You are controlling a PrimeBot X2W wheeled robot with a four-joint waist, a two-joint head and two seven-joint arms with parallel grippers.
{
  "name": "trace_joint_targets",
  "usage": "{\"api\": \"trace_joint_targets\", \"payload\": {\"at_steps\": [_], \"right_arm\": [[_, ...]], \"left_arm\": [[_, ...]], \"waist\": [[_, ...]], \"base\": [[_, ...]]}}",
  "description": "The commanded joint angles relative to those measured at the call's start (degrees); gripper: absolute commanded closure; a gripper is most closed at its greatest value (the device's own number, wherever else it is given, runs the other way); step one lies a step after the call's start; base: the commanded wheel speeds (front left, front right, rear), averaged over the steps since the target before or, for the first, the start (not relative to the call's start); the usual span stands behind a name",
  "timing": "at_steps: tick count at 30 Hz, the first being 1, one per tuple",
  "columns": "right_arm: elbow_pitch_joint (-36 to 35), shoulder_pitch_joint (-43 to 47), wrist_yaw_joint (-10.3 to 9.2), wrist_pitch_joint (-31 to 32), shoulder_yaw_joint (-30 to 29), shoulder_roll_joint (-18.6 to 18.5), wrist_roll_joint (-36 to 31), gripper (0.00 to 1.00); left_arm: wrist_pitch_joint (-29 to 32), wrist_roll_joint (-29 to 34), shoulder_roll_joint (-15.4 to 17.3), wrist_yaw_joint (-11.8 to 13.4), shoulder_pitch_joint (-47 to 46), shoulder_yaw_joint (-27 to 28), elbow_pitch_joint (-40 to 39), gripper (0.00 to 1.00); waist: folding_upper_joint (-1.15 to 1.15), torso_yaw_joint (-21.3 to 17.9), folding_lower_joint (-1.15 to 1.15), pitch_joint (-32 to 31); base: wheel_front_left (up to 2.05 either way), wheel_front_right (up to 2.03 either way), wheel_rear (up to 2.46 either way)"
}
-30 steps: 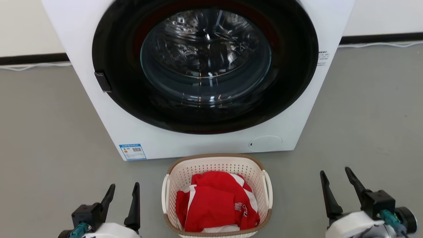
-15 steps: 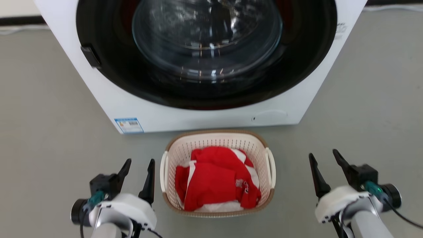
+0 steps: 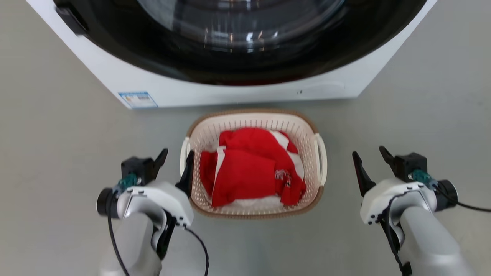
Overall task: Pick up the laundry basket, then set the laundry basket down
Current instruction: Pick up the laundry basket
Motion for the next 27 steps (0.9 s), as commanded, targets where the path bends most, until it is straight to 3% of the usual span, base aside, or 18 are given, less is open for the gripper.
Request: {"api": "trace_joint_targets", "payload": {"at_steps": [1,13,27], "right_arm": [[0.1,-1.4,0.34,-0.8,1.7,0.3,0.4,0.00],[3.4,-7.7,0.34,-0.8,4.2,1.0,0.0,0.00],[3.9,-11.9,0.34,-0.8,7.8,1.6,0.5,0.00]], "left_arm": [[-0.5,-0.3,0.9,0.3,-2.2,0.9,-0.3,0.00],[-0.5,-2.8,0.9,2.3,-8.8,-1.9,2.3,0.00],[-0.5,-3.5,0.9,4.0,-13.6,-3.6,5.3,0.00]], "waist": [[0.00,0.1,0.00,3.1],[0.00,-0.2,0.00,13.4],[0.00,0.3,0.00,19.7]], "base": [[0.00,0.00,0.00],[0.00,0.00,0.00],[0.00,0.00,0.00]]}}
